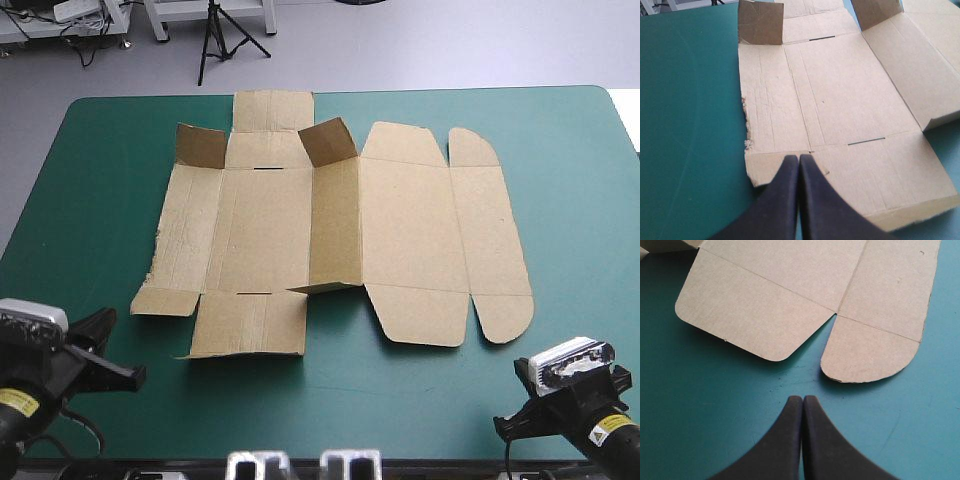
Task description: Fold the box
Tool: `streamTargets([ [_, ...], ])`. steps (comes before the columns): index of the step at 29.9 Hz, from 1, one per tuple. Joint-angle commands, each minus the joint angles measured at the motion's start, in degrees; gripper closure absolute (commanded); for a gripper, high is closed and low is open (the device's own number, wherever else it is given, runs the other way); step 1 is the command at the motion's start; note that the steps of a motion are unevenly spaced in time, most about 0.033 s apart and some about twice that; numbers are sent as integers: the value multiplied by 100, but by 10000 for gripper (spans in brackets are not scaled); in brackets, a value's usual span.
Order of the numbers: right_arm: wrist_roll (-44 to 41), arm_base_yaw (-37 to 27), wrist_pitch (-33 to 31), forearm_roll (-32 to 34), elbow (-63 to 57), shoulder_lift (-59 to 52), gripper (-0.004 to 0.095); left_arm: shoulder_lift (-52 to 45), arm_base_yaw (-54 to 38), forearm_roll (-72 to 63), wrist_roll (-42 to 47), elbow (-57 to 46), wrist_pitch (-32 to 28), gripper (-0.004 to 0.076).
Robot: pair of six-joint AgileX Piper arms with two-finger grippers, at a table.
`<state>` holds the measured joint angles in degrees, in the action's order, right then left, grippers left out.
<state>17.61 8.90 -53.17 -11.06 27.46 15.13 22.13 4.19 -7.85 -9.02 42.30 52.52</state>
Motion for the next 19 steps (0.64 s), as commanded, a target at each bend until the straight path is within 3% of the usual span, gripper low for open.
streamTargets([
  [1, 33, -38, 312, -61, 183, 55, 925, 773, 4, -14, 84, 727, -439, 732],
  [5, 33, -38, 312, -61, 183, 55, 926, 1803, 4, 77, 157, 1405, -439, 732],
  [13, 33, -38, 325, -48, 183, 55, 926, 3809, 4, 1317, 1107, 2513, -280, 732],
  [19, 33, -38, 337, -48, 183, 55, 926, 5088, -627, 1539, 1058, 3545, 658, 731],
])
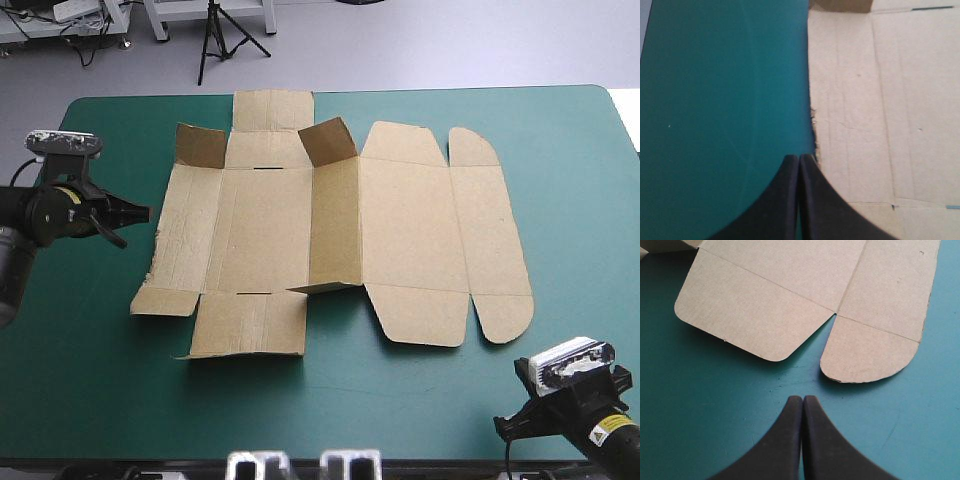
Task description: Fold the box
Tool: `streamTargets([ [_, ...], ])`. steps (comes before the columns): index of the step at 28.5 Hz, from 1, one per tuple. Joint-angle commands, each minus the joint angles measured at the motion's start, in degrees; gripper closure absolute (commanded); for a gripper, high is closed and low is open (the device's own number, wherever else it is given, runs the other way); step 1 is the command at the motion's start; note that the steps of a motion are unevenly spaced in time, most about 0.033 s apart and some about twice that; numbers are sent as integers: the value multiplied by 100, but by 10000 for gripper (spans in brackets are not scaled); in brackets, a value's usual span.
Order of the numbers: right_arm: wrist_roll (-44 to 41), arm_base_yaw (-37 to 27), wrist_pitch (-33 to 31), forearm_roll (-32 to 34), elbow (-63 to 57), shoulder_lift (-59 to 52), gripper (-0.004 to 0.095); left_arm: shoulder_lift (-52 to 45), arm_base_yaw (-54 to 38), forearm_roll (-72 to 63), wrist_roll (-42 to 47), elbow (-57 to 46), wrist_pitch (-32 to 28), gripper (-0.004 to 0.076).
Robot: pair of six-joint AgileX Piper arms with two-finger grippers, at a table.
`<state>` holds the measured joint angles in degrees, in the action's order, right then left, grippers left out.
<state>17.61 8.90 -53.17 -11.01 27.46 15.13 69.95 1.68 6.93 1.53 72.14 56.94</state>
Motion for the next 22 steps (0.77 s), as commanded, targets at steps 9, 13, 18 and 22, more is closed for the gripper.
streamTargets([
  [9, 33, -38, 348, -53, 173, 55, 925, 1446, -2567, -3131, -1197, 1403, 1533, 732],
  [13, 33, -38, 348, -53, 173, 55, 926, 1583, -2672, -2893, -1227, 1403, 1549, 731],
  [18, -8, -38, 358, -53, 173, 55, 925, 1706, -2672, -2948, -1161, 1403, 1560, 698],
  [22, -18, -38, 358, -53, 173, 55, 925, 1863, -2661, -3229, -1173, 1403, 1737, 517],
])
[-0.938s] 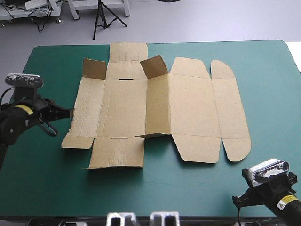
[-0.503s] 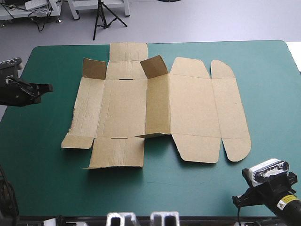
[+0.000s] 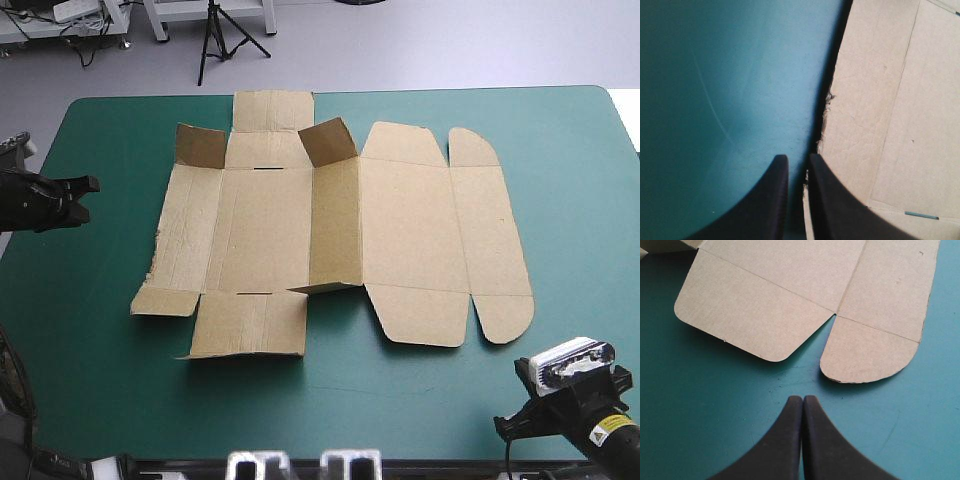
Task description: Fold the box
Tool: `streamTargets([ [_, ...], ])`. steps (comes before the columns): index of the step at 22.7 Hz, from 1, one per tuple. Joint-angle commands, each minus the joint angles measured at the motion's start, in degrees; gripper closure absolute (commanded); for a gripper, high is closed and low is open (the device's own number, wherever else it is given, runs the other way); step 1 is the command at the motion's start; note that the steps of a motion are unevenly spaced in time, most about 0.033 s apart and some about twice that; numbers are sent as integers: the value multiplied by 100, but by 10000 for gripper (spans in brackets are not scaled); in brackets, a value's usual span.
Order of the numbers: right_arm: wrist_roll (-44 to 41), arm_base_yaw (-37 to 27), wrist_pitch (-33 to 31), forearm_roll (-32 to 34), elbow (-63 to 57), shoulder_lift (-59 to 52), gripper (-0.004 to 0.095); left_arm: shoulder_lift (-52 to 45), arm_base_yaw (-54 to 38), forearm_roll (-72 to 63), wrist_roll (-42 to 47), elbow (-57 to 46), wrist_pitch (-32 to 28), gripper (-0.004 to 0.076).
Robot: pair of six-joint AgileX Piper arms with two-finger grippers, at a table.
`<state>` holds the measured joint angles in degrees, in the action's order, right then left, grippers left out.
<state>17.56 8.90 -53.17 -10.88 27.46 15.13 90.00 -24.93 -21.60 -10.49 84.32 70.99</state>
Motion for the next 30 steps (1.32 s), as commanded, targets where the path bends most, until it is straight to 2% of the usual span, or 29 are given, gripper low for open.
streamTargets([
  [1, -12, -38, 358, -66, 173, 55, 925, -116, 1, -450, 28, 184, 333, 475],
  [2, -12, -38, 358, -66, 173, 55, 925, -62, 1, -640, 28, 184, 333, 377],
  [4, -12, -38, 358, -66, 173, 55, 925, 4, 1, -729, 117, 184, 333, 320],
  [7, -12, -38, 358, -66, 173, 55, 925, 90, 1, -769, -23, 33, 333, 320],
  [19, -48, -38, 380, -66, 166, 55, 925, 1042, 140, -1606, -1542, -578, 332, 320],
  [30, -336, -38, 390, -66, 166, 55, 925, 1677, 732, -1460, -1587, -578, 332, 320],
])
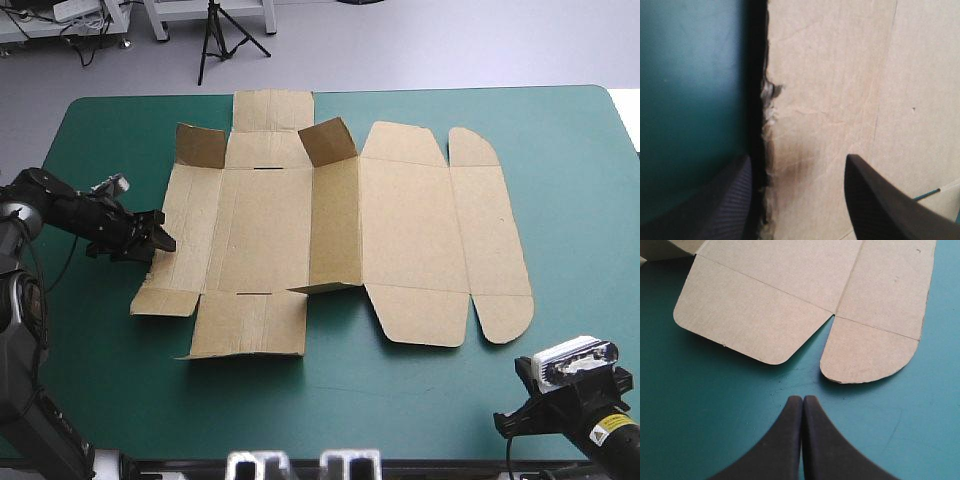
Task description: Fold the box
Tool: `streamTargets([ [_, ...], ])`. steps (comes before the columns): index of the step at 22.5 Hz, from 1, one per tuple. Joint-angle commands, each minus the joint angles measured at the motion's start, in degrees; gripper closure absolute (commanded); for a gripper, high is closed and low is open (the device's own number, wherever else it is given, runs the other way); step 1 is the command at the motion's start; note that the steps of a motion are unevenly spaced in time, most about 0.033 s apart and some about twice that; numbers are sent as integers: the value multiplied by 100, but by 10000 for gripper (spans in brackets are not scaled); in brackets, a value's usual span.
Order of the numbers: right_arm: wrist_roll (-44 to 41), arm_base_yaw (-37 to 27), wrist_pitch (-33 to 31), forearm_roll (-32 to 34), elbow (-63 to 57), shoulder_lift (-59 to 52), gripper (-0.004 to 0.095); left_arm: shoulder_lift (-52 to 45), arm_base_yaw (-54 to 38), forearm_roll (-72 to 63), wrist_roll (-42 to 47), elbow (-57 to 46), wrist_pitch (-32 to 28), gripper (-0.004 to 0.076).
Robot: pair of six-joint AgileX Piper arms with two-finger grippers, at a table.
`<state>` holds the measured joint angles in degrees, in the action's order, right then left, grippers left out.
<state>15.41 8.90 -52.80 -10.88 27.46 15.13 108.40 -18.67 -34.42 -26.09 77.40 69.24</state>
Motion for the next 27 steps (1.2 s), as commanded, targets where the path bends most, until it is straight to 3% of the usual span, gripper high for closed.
streamTargets([
  [1, -136, -38, 353, -66, 166, 55, 925, -88, 131, -34, 29, 115, 507, 320],
  [8, -136, -38, 353, -66, 166, 55, 925, -2, 153, -282, 30, 115, 540, 320],
  [15, -136, -38, 355, 0, 166, 55, 925, 343, 983, -458, -20, 115, 529, 324],
  [18, -136, -38, 355, -11, 166, 55, 924, 370, 1029, -455, 24, 115, 517, 451],
  [21, -136, -38, 355, -23, 166, 55, 925, 370, 1029, -275, 107, 211, 540, 728],
  [27, -136, -38, 355, -79, 166, 55, 925, 162, 1051, -33, 280, 684, 540, 732],
])
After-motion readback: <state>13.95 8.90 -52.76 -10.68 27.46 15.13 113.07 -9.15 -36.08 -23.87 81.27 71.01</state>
